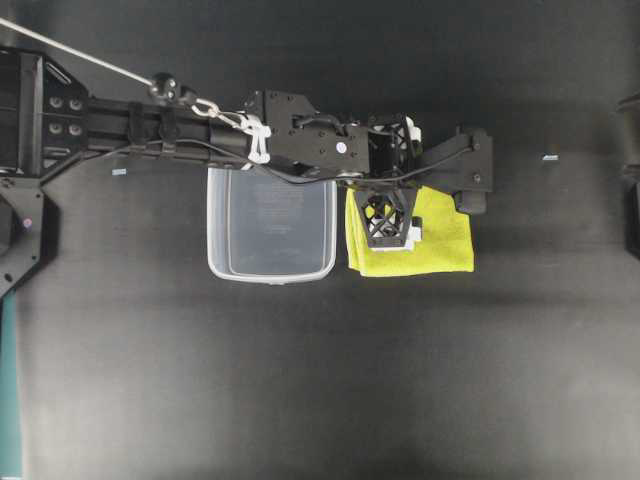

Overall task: Place the yellow towel into the container with the left arm.
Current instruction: 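Lower the left gripper onto the yellow towel's left edge, then close the left gripper on the towel edge and lift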

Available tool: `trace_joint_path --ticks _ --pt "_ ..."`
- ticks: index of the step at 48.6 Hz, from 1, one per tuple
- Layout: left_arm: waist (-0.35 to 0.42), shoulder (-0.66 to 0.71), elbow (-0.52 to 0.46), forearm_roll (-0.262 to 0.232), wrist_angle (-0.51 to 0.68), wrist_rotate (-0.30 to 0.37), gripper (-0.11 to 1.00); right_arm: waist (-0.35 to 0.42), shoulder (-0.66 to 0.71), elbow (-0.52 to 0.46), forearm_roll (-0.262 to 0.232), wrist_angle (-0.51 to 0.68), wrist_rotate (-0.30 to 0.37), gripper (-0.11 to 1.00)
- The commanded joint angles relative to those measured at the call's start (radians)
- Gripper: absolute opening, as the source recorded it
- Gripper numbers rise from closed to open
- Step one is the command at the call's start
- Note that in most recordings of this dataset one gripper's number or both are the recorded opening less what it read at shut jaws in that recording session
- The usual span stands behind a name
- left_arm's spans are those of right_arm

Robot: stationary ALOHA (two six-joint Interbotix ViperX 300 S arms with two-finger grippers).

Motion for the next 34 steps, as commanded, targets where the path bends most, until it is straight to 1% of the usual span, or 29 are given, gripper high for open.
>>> trace_joint_path --ticks 1,5,9,12,19,21,23,28,34 --pt "-0.009 0.015 0.002 0.003 -0.009 -0.003 0.89 -0.002 0.006 -0.012 0.005 -0.006 0.002 0.76" --pt "-0.012 0.028 0.006 0.003 -0.006 0.0 0.87 -0.002 0.006 -0.012 0.005 -0.008 0.002 0.76" --pt "-0.015 0.028 0.011 0.003 -0.005 0.003 0.79 -0.002 0.006 -0.012 0.003 -0.006 0.002 0.76" --pt "-0.021 0.021 0.006 0.003 0.002 0.008 0.66 -0.002 0.005 -0.014 0.005 -0.008 0.002 0.76" --pt "-0.035 -0.034 -0.021 0.003 0.015 0.02 0.24 -0.002 0.002 -0.014 0.003 -0.008 0.002 0.76" --pt "-0.037 -0.054 -0.029 0.003 0.02 0.02 0.15 -0.002 0.002 -0.014 0.003 -0.008 0.002 0.76" --pt "-0.038 -0.08 -0.041 0.003 0.034 0.02 0.08 -0.002 0.002 -0.014 0.003 -0.008 0.002 0.76" --pt "-0.055 -0.172 -0.078 0.003 0.103 0.018 0.07 -0.002 -0.002 -0.015 0.005 -0.009 0.002 0.76" --pt "-0.074 -0.285 -0.104 0.003 0.219 0.018 0.07 -0.002 -0.006 -0.02 0.003 -0.009 0.002 0.76"
